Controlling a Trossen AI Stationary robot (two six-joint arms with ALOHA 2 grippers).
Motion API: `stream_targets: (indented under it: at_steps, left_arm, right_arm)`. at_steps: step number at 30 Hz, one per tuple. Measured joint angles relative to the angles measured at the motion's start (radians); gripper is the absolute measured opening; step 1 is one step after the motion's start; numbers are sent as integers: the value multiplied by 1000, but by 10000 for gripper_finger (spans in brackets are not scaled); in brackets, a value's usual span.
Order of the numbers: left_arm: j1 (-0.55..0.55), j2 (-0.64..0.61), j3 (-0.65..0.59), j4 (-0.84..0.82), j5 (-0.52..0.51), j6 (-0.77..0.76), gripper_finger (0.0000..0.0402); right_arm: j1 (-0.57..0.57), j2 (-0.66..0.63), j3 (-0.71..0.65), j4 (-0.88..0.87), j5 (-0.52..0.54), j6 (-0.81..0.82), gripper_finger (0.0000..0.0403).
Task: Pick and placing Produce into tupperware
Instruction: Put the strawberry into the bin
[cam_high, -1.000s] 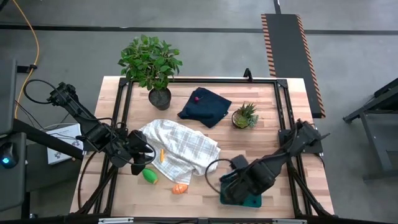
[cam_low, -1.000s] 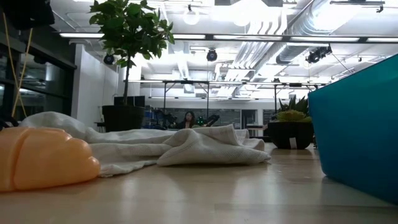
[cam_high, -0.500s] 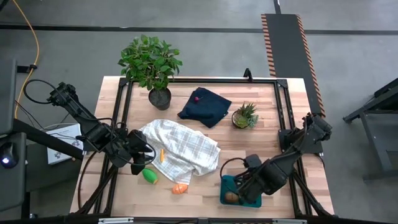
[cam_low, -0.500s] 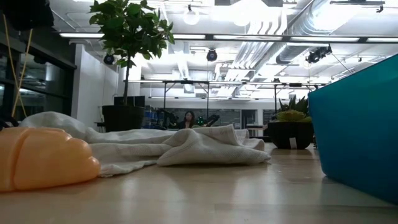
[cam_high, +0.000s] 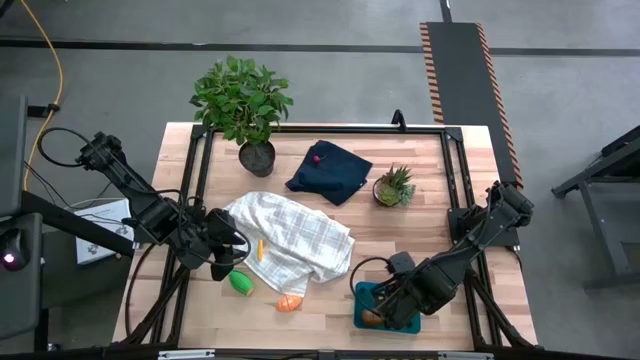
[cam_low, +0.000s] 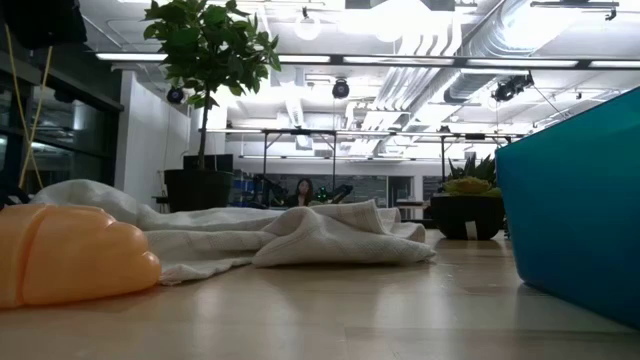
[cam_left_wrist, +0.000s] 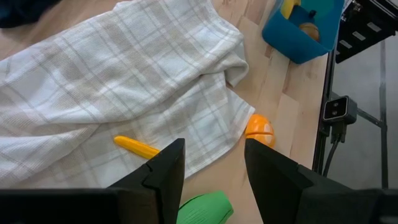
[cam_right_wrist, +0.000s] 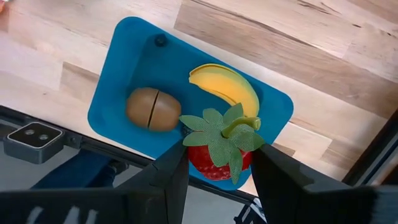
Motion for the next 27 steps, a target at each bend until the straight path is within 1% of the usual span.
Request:
stream_targets:
  at_steps: [6, 27]
  left_arm:
    - [0, 0, 0, 0, 0, -23, 156]
    - [0, 0, 0, 1, 0, -24, 156]
  right_arm:
    - [0, 0, 0, 6, 0, -12, 145]
    - [-1, 1, 0, 28, 0, -13, 145]
